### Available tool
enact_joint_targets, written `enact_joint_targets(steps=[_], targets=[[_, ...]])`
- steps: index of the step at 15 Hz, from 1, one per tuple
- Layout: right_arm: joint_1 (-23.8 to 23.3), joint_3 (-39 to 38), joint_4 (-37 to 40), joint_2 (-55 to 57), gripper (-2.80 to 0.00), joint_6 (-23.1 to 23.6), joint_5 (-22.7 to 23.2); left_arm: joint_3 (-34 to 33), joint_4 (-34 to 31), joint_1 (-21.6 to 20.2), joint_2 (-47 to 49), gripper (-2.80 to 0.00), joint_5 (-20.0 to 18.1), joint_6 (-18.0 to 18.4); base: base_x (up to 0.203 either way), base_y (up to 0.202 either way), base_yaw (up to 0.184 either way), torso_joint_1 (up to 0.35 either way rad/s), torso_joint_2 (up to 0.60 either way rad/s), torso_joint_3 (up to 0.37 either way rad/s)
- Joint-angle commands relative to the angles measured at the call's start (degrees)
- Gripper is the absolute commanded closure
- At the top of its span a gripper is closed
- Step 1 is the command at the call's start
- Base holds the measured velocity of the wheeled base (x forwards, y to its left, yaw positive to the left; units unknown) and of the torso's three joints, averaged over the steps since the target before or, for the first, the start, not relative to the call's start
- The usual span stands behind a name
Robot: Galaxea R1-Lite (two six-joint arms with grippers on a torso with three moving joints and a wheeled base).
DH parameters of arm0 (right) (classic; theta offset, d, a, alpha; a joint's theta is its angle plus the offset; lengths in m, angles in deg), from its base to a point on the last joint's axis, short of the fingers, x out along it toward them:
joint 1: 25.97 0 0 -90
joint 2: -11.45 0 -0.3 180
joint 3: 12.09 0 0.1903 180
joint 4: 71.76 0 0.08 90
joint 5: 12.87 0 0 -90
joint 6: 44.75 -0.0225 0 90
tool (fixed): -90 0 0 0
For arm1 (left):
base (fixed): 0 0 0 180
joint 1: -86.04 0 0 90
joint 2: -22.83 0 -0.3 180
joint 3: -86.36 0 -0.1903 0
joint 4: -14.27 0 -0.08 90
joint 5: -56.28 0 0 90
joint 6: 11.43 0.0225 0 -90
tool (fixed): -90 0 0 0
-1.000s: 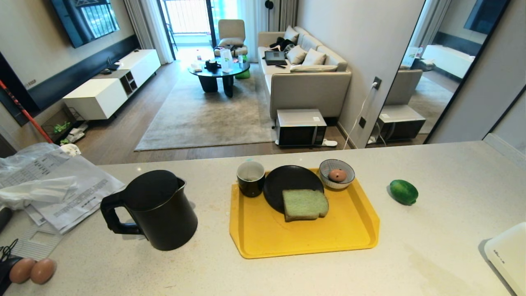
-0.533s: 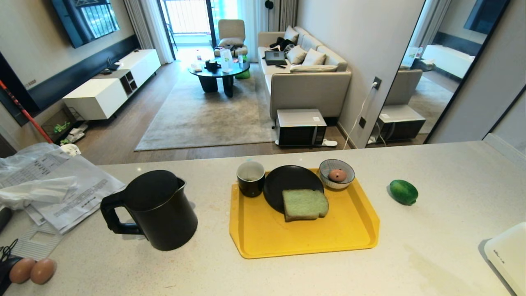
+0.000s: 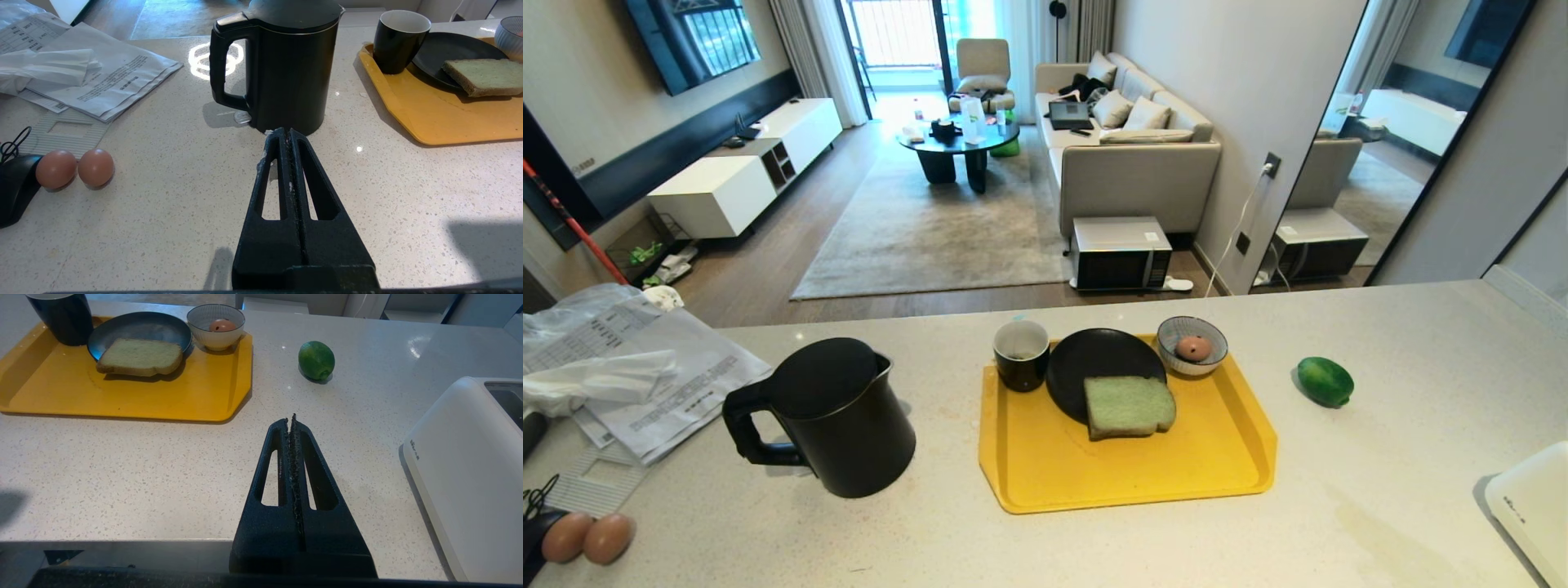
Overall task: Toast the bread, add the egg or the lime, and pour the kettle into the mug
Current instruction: Put the fruit on a plate
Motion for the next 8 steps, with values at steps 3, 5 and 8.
enact_joint_targets(steps=[3, 5, 8], targets=[[-0.02, -0.01, -0.05, 0.11, 0.0, 0.01, 0.02, -0.05, 0.0, 0.0, 0.05, 0.0, 0.01, -0.01, 0.0, 0.0, 0.0, 0.0, 0.0, 0.0], [-0.02, -0.01, -0.05, 0.11, 0.0, 0.01, 0.02, 0.04, 0.0, 0.0, 0.05, 0.0, 0.01, -0.01, 0.0, 0.0, 0.0, 0.0, 0.0, 0.0], [-0.02, -0.02, -0.05, 0.11, 0.0, 0.01, 0.02, 0.04, 0.0, 0.0, 0.05, 0.0, 0.01, -0.01, 0.0, 0.0, 0.0, 0.0, 0.0, 0.0]])
